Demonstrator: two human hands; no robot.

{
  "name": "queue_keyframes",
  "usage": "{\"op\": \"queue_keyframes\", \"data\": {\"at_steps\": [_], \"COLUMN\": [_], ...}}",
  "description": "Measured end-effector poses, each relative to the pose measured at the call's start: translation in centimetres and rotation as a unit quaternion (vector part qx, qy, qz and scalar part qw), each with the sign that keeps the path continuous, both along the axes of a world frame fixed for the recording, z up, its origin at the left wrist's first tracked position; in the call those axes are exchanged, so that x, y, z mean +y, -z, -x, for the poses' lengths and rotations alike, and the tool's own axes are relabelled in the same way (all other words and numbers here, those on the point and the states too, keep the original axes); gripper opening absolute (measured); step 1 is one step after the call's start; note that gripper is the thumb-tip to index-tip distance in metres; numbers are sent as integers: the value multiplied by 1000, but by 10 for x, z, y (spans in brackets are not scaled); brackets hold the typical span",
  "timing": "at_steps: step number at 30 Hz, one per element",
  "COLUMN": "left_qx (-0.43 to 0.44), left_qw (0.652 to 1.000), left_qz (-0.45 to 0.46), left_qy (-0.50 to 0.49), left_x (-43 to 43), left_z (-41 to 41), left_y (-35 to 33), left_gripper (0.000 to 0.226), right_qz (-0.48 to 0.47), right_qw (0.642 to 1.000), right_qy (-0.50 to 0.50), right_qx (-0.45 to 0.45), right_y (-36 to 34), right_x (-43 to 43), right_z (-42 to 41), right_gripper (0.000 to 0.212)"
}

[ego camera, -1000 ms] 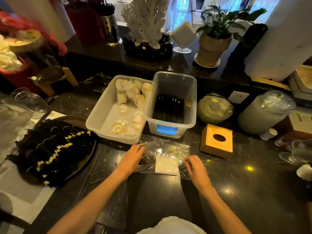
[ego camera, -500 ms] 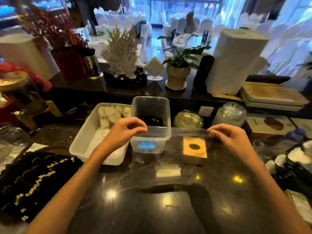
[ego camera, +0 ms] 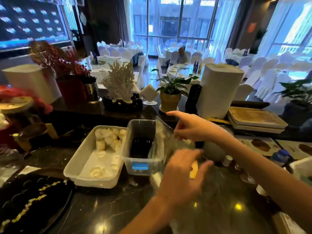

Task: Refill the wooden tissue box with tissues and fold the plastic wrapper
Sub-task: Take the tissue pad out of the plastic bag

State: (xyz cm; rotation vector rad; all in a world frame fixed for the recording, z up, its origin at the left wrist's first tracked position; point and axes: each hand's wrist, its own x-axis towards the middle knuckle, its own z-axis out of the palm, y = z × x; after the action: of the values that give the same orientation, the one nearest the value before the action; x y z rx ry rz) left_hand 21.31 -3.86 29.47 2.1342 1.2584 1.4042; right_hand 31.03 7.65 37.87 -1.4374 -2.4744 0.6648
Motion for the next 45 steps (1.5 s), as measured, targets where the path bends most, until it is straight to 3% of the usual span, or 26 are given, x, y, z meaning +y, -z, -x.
{"op": "queue_keyframes", "data": {"at_steps": [3, 5, 6, 8, 9, 11, 15, 19, 26, 31, 33, 36, 40, 42, 45], "left_qx": [-55, -139, -188, -227, -230, -247, -259, -248, -211, -225, -211, -207, -185, -203, -248], "left_qw": [981, 983, 976, 950, 945, 935, 933, 940, 946, 953, 956, 955, 959, 957, 955], "left_qz": [-85, 38, 106, 171, 171, 160, 115, 98, 98, 71, 65, 55, 50, 60, 53], "left_qy": [-163, -115, -29, 126, 157, 195, 221, 212, 227, 192, 191, 204, 209, 197, 152], "left_x": [29, 53, 65, 82, 89, 98, 111, 127, 137, 130, 125, 118, 111, 110, 111], "left_z": [42, 68, 75, 73, 68, 54, 35, 34, 51, 33, 21, 14, 33, 42, 52], "left_y": [-16, -35, -44, -61, -67, -80, -113, -136, -153, -158, -162, -167, -170, -170, -171], "left_gripper": [69, 89, 83, 44, 24, 11, 15, 16, 22, 19, 18, 17, 21, 21, 18], "right_qz": [-20, -34, -44, -66, -81, -112, -69, -15, -75, -263, -267, -269, -209, -280, -538], "right_qw": [996, 993, 992, 991, 991, 990, 995, 1000, 987, 943, 938, 947, 956, 933, 829], "right_qy": [-86, -110, -114, -109, -101, -79, 1, 16, 63, 83, 55, 34, 14, 22, 30], "right_qx": [22, 36, 37, 31, 31, 46, 70, 15, 128, 187, 213, 171, 204, 223, 149], "right_y": [-32, -53, -63, -82, -91, -107, -123, -115, -108, -131, -140, -151, -156, -152, -137], "right_x": [-16, -25, -27, -30, -31, -34, -46, -56, -56, -51, -41, -21, 1, 5, 3], "right_z": [-19, -33, -41, -55, -63, -83, -136, -178, -201, -157, -121, -77, -58, -50, -30], "right_gripper": [69, 69, 69, 68, 66, 62, 67, 49, 30, 37, 41, 26, 21, 17, 9]}}
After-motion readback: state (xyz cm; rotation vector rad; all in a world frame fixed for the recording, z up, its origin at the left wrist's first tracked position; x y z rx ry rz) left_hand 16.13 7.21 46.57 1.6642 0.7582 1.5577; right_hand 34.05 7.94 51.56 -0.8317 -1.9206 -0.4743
